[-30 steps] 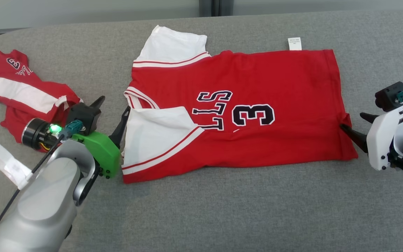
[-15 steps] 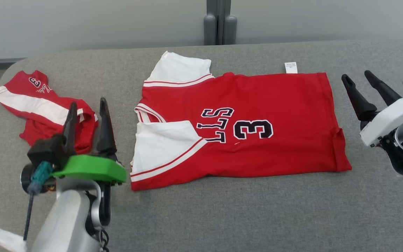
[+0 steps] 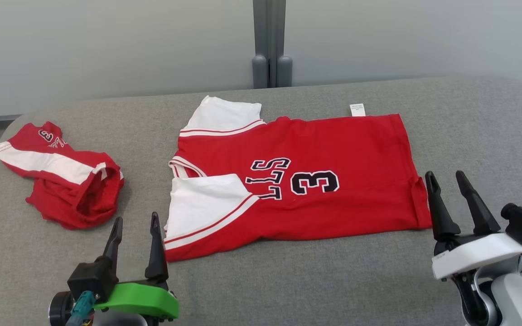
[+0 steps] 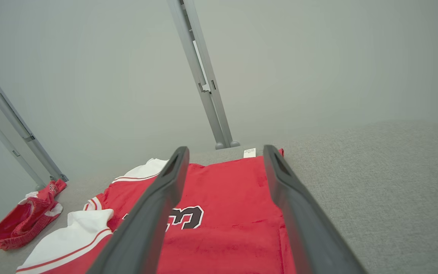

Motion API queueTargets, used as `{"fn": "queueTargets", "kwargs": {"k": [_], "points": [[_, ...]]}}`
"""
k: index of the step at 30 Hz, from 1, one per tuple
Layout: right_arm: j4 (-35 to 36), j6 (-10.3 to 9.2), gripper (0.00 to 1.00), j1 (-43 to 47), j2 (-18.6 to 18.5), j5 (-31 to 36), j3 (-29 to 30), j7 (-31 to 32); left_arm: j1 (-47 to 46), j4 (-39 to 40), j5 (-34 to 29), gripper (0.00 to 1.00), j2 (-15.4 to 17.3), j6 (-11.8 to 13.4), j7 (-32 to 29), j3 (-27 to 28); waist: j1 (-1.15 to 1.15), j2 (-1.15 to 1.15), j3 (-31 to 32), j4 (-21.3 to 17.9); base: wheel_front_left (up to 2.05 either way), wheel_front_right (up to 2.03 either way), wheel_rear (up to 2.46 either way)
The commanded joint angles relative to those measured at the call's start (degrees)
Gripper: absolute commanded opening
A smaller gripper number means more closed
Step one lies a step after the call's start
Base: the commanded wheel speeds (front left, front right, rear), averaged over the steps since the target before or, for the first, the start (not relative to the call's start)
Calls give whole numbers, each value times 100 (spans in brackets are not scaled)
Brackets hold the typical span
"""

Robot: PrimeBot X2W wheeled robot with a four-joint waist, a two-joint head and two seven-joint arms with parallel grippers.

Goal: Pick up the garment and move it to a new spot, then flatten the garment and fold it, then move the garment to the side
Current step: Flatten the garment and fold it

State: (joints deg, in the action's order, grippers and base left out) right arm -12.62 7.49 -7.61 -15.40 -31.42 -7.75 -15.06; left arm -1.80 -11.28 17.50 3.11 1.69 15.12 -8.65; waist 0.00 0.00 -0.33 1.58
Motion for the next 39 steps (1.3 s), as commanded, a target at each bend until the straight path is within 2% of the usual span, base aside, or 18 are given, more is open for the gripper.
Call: {"fn": "queueTargets", "kwargs": {"k": [1,4,7,14,18,22,27,29,30,31,32,39], "points": [[95,0,100,151,68,106,57,-14,75,-95,-62,100,-4,-36,2,44,0,0,9,-51,0,0,0],[202,0,100,285,215,223,112,-15,85,-338,-132,100,-10,-69,1,89,0,0,-14,-143,0,0,0],[251,0,100,275,241,296,67,-15,-22,-545,-150,100,-16,6,1,69,0,0,-72,-248,0,0,0],[353,0,100,93,148,323,-21,-15,-613,-1820,-275,100,-13,343,3,-134,0,0,-376,-488,0,0,0],[380,0,100,22,101,286,-49,-15,-1044,-2637,-393,100,-11,649,-20,-116,0,0,-536,-606,0,0,0],[394,0,100,-2,65,299,-101,-15,-1397,-3296,-426,100,3,815,-42,-98,0,0,-627,-691,0,0,0],[414,0,100,0,60,249,-79,-15,-1614,-3903,-359,100,7,857,-81,-104,0,0,-645,-716,0,0,0],[399,0,100,9,47,229,-76,-15,-1669,-4084,-337,100,3,751,-116,-163,0,0,-642,-694,0,0,0],[353,0,100,16,36,247,-77,-15,-1702,-4150,-321,60,-3,683,-122,-211,0,0,-640,-669,0,0,0],[299,0,100,16,26,280,-77,-15,-1733,-4184,-304,15,-5,652,-111,-230,0,0,-637,-649,0,0,0],[186,0,100,21,23,319,-43,-15,-1773,-4200,-302,0,-8,617,-93,-272,0,0,-633,-609,0,0,0],[-1017,0,100,-284,127,717,51,184,-1879,-3513,-220,0,-7,393,9,-535,0,0,-664,-273,0,0,0]]}}
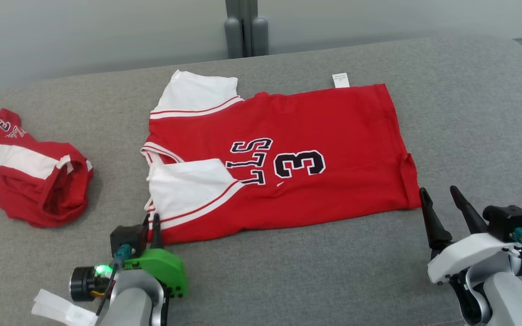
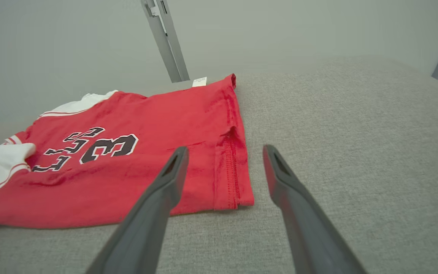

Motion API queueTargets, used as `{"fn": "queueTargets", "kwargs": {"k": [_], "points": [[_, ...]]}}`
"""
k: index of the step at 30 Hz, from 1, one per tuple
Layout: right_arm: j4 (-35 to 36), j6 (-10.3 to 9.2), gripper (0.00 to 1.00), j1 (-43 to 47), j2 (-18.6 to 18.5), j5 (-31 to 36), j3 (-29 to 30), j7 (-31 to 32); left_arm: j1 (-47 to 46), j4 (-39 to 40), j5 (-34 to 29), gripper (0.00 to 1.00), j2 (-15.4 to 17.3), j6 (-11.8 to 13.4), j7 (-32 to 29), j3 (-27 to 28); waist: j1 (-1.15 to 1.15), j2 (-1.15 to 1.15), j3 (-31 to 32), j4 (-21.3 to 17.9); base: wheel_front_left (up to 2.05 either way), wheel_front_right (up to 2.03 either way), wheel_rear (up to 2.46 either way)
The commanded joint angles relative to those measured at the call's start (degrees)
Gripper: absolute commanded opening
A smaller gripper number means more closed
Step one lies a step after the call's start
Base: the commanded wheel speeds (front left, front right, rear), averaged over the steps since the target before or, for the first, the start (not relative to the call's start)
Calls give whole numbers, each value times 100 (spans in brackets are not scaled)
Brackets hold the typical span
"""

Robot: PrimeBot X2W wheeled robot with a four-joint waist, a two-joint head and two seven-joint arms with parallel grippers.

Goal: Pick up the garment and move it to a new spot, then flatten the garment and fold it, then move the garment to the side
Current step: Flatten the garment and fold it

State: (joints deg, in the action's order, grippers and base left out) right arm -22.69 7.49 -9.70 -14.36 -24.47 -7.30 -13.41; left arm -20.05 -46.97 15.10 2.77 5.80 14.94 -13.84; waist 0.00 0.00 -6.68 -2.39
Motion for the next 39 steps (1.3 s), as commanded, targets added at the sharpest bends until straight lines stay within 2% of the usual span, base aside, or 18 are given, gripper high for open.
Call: {"fn": "queueTargets", "kwargs": {"k": [1,6,10,17,21,22,23,24,31,39], "points": [[-228,0,100,-138,52,114,41,54,-22,276,44,0,25,-34,28,-84,0,0,-51,197,0,0,0],[-1249,0,100,-568,231,401,407,192,161,1098,-10,0,26,15,26,-446,0,0,-156,532,0,0,0],[-1932,0,100,-892,316,596,632,211,206,1434,34,0,26,64,27,-645,0,0,-229,735,0,0,0],[-2911,0,100,-1374,314,918,972,121,285,1706,70,0,26,105,27,-907,0,0,-274,896,0,0,0],[-3338,-1,100,-1544,435,1011,1000,116,312,1675,80,0,25,102,28,-967,0,0,-238,896,0,0,0],[-3419,1,76,-1577,465,1012,972,117,324,1646,83,0,25,104,28,-965,0,0,-212,882,0,0,0],[-3466,2,32,-1598,481,1004,955,107,336,1627,87,0,25,108,28,-963,0,0,-193,869,0,0,0],[-3502,2,0,-1632,486,988,934,73,355,1596,95,0,26,114,28,-953,0,0,-162,846,0,0,0],[-3536,-5,0,-1589,333,959,638,-61,479,1280,138,0,48,66,28,-934,0,0,154,678,0,0,0],[-3287,-5,0,-1236,135,543,209,85,898,1079,261,0,175,4,28,-809,0,0,722,485,0,0,0]]}}
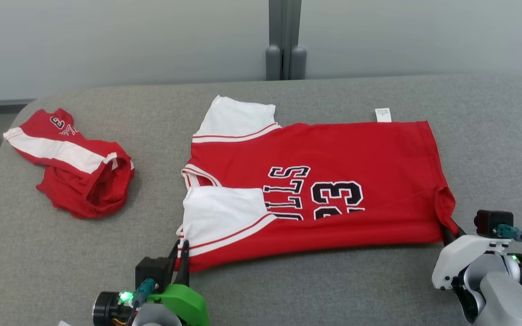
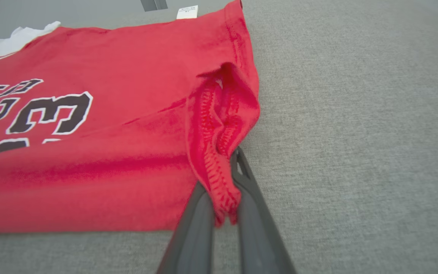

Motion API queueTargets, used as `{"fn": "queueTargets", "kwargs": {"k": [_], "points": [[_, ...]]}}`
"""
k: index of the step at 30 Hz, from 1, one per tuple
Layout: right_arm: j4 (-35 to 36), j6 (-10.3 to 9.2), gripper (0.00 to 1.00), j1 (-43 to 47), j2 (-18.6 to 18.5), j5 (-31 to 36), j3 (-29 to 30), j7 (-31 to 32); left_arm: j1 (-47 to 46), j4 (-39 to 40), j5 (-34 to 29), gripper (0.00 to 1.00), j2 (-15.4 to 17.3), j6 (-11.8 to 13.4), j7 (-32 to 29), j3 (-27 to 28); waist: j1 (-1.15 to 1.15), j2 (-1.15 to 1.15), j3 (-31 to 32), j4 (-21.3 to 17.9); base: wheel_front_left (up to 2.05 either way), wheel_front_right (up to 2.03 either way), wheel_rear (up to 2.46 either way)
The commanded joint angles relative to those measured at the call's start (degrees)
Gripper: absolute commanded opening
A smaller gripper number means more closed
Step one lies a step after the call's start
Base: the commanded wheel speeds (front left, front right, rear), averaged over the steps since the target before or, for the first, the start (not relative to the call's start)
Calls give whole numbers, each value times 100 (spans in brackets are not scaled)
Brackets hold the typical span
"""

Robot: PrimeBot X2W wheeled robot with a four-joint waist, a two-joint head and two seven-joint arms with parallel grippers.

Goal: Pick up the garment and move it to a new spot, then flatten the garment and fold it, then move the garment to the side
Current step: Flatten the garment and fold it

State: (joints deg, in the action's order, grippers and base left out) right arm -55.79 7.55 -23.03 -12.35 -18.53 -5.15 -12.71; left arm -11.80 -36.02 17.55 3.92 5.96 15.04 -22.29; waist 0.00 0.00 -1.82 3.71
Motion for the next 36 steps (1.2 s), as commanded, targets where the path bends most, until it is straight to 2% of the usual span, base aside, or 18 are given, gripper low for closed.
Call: {"fn": "queueTargets", "kwargs": {"k": [1,10,16,17,18,20,27,33,36], "points": [[84,-12,0,146,-104,-113,-53,61,114,-15,36,0,73,-19,18,45,0,0,271,-130,0,0,0],[984,-12,0,983,-362,-1055,-213,1155,530,113,252,0,127,-167,-139,19,0,0,571,-112,0,0,0],[1664,-12,0,1498,-460,-1082,-115,1583,657,209,248,0,150,-161,-358,-102,0,0,572,-117,0,0,0],[1748,-12,35,1540,-457,-1025,-61,1536,641,201,239,0,139,-143,-364,-116,0,0,563,-119,0,0,0],[1841,-12,100,1583,-423,-971,16,1483,604,185,245,13,121,-126,-367,-127,0,0,550,-121,0,0,0],[1988,-10,100,1638,-359,-810,130,1377,514,156,240,100,95,-78,-302,-128,0,0,522,-127,0,0,0],[2502,-9,100,1664,1,-395,588,717,283,293,171,100,31,107,-18,21,0,0,333,-201,0,0,0],[3053,-9,100,1377,161,-239,491,381,-91,959,33,100,103,34,17,262,0,0,-142,-354,0,0,0],[3306,-9,100,1097,167,-260,401,365,-563,1040,-20,100,192,-139,-16,260,0,0,-483,-467,0,0,0]]}}
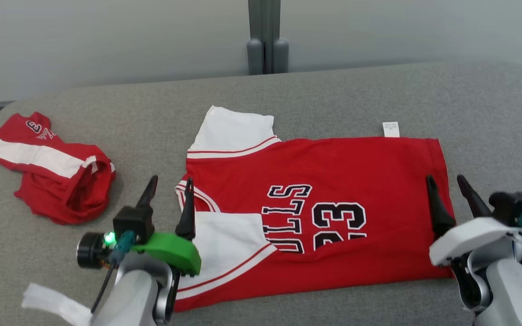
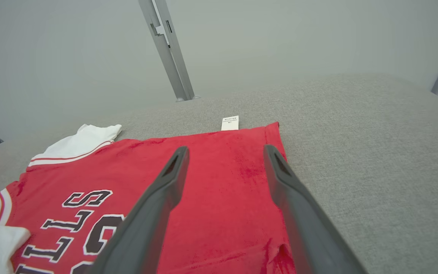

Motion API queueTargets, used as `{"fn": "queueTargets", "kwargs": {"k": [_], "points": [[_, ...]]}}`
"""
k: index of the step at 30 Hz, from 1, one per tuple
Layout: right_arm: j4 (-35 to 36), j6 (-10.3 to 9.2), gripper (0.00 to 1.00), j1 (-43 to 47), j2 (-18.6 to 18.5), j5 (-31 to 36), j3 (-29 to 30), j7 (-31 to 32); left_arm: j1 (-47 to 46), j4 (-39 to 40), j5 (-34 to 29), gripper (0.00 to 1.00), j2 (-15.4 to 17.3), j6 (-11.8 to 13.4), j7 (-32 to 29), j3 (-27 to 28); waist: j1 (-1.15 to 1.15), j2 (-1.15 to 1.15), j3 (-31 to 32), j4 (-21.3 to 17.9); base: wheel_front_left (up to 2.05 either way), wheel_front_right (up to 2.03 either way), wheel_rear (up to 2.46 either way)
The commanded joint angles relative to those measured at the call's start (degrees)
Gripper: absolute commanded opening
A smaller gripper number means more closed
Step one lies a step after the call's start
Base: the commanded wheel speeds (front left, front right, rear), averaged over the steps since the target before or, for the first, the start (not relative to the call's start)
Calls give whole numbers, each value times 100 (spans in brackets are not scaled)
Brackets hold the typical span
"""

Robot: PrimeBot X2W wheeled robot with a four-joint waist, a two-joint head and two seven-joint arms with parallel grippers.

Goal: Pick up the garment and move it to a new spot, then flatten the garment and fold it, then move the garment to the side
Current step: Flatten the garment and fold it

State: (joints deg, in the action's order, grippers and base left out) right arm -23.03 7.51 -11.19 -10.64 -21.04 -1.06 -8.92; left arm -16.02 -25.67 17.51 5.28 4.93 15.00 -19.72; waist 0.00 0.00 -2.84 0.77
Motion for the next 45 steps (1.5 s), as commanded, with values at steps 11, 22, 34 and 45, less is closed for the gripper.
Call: {"fn": "queueTargets", "kwargs": {"k": [11,22,34,45], "points": [[407,-4,100,-1676,-321,-112,-767,262,-2933,-828,133,100,685,-1141,-2102,-397,0,0,-1675,-751,0,0,0],[234,-4,100,-3047,-363,-389,-1478,84,-4703,-1621,1418,100,1671,-1236,-4093,-1462,0,0,-2427,-1390,0,0,0],[15,-4,100,-3348,-384,-532,-1896,-256,-5504,-2448,1801,100,2006,-1238,-4184,-2063,0,0,-2744,-1624,0,0,0],[-48,-4,100,-3311,-470,-617,-1925,-376,-5469,-2980,2202,0,1827,-1245,-4402,-2528,0,0,-2682,-1633,0,0,0]]}}
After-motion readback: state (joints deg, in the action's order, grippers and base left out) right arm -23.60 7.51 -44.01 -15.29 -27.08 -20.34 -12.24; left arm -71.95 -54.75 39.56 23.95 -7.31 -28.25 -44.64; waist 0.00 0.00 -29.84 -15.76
